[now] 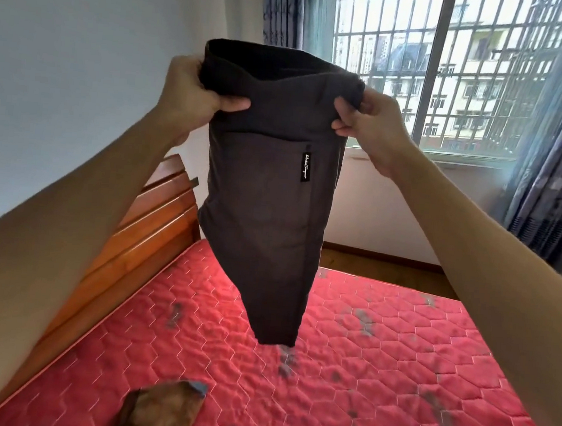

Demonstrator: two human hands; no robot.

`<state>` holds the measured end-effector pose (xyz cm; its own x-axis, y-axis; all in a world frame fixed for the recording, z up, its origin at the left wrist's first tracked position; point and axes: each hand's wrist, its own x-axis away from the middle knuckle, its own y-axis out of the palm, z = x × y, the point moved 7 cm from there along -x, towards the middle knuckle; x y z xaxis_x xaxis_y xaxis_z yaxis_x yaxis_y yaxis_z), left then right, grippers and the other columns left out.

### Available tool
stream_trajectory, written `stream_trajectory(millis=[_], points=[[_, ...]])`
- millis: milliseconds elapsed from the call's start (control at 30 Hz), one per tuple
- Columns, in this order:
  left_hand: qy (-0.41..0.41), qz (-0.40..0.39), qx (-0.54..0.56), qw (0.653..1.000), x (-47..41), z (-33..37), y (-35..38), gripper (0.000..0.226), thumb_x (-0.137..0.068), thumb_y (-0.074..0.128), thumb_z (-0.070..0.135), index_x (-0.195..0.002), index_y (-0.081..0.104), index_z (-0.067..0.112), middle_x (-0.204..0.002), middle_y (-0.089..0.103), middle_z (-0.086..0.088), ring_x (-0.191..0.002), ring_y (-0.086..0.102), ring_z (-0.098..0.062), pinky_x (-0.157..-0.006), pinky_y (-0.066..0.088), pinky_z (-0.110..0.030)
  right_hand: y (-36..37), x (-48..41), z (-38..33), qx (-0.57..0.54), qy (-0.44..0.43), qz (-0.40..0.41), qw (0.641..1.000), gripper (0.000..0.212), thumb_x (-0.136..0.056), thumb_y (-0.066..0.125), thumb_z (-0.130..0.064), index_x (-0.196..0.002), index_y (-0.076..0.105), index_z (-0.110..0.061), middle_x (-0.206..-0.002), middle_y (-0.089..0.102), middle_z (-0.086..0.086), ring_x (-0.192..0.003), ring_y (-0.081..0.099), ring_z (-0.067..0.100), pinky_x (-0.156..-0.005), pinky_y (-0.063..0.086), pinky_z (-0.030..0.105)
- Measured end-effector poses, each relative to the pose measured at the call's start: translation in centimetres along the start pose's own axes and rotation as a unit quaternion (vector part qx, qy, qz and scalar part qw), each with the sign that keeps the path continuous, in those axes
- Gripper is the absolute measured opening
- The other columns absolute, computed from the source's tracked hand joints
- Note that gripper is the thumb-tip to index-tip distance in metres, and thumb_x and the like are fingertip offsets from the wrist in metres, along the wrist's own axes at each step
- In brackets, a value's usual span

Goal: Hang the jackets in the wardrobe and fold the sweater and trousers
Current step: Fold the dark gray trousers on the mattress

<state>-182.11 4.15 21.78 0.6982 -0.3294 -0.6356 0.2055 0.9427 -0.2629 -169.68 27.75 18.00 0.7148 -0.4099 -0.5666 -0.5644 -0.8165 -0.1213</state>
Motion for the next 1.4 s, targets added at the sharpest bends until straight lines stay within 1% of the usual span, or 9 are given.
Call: stream_trajectory(millis=[167, 333, 467, 667, 800, 867, 933, 1100, 1400], points=[[-0.105, -0.074, 0.013, 0.992, 6.8, -5.9, 2.1, 0.053, -0.064, 0.091, 0.011, -0.114, 0.072, 0.01, -0.113, 0.074, -0.003, -0.105, 0.07, -0.014, -0.091, 0.056, -0.031, -0.4, 7.1, 5.1, 0.029, 0.083, -0.071, 0.994, 0.016, -0.098, 0.061, -0.009, -0.113, 0.064, -0.009, -0.082, 0.065, -0.001, -0.06, 0.063, 0.001, -0.066, 0.053, 0.022], [-0.222, -0.16, 0.081, 0.958, 20.5, -14.7, 7.3, 0.029, -0.072, 0.082, -0.004, -0.098, 0.075, 0.006, -0.088, 0.077, 0.004, -0.084, 0.071, -0.01, -0.074, 0.055, -0.019, -0.5, 20.4, 14.7, 0.071, 0.172, -0.15, 0.971, 0.016, -0.095, 0.061, 0.002, -0.089, 0.068, -0.012, -0.064, 0.058, -0.006, -0.052, 0.053, -0.003, -0.053, 0.04, 0.012], [-0.358, -0.248, 0.089, 0.896, 35.3, -22.0, 10.7, 0.023, -0.073, 0.08, -0.008, -0.089, 0.075, 0.008, -0.082, 0.076, 0.003, -0.073, 0.068, -0.007, -0.066, 0.053, -0.019, -0.8, 34.0, 23.4, 0.07, 0.303, -0.198, 0.929, 0.023, -0.089, 0.066, 0.007, -0.086, 0.073, -0.016, -0.06, 0.062, -0.018, -0.055, 0.05, -0.008, -0.056, 0.038, 0.009], [-0.517, -0.296, 0.089, 0.798, 53.2, -28.6, 13.0, 0.024, -0.077, 0.079, -0.005, -0.098, 0.075, 0.006, -0.087, 0.076, -0.002, -0.081, 0.069, -0.014, -0.069, 0.053, -0.02, -0.5, 50.6, 32.3, 0.097, 0.466, -0.258, 0.841, 0.011, -0.091, 0.069, -0.006, -0.096, 0.075, 0.001, -0.085, 0.068, 0.0, -0.078, 0.056, 0.005, -0.074, 0.046, 0.03], [-0.596, -0.291, 0.069, 0.745, 61.4, -31.8, 13.4, 0.029, -0.074, 0.086, 0.024, -0.101, 0.078, 0.019, -0.097, 0.078, -0.008, -0.087, 0.07, -0.033, -0.076, 0.054, -0.046, 0.4, 56.5, 35.7, 0.096, 0.542, -0.255, 0.795, 0.009, -0.093, 0.065, -0.002, -0.092, 0.073, 0.003, -0.075, 0.063, -0.006, -0.064, 0.052, -0.004, -0.062, 0.042, 0.02], [-0.619, -0.285, 0.05, 0.731, 64.3, -33.7, 13.4, 0.04, -0.067, 0.089, 0.037, -0.102, 0.078, 0.023, -0.098, 0.078, -0.007, -0.09, 0.07, -0.044, -0.08, 0.053, -0.057, 1.3, 58.2, 37.8, 0.111, 0.566, -0.259, 0.775, 0.01, -0.093, 0.063, 0.0, -0.089, 0.071, -0.004, -0.063, 0.063, -0.021, -0.06, 0.051, -0.011, -0.058, 0.041, 0.014], [-0.628, -0.262, 0.029, 0.732, 66.0, -35.7, 13.6, 0.03, -0.074, 0.087, 0.025, -0.102, 0.077, 0.019, -0.098, 0.078, -0.004, -0.099, 0.071, -0.036, -0.084, 0.056, -0.047, 2.5, 59.9, 40.5, 0.112, 0.586, -0.263, 0.758, 0.015, -0.095, 0.061, -0.001, -0.087, 0.07, -0.012, -0.057, 0.062, -0.027, -0.057, 0.05, -0.017, -0.058, 0.042, 0.012], [-0.63, -0.241, -0.01, 0.739, 68.7, -44.8, 16.7, 0.024, -0.08, 0.08, 0.008, -0.103, 0.076, 0.013, -0.094, 0.078, 0.001, -0.091, 0.072, -0.012, -0.083, 0.056, -0.032, 5.2, 63.2, 51.0, 0.137, 0.61, -0.247, 0.74, 0.013, -0.093, 0.065, -0.022, -0.096, 0.075, -0.015, -0.085, 0.076, -0.006, -0.075, 0.059, 0.002, -0.073, 0.051, 0.033], [-0.642, -0.27, -0.108, 0.71, 76.6, -61.2, 23.3, 0.041, -0.08, 0.08, 0.025, -0.114, 0.06, 0.013, -0.116, 0.068, -0.004, -0.108, 0.064, -0.024, -0.098, 0.048, -0.038, 7.9, 70.9, 67.4, 0.232, 0.662, -0.21, 0.681, 0.04, -0.084, 0.076, -0.019, -0.121, 0.065, -0.007, -0.117, 0.07, 0.008, -0.106, 0.066, 0.029, -0.096, 0.052, 0.044]])
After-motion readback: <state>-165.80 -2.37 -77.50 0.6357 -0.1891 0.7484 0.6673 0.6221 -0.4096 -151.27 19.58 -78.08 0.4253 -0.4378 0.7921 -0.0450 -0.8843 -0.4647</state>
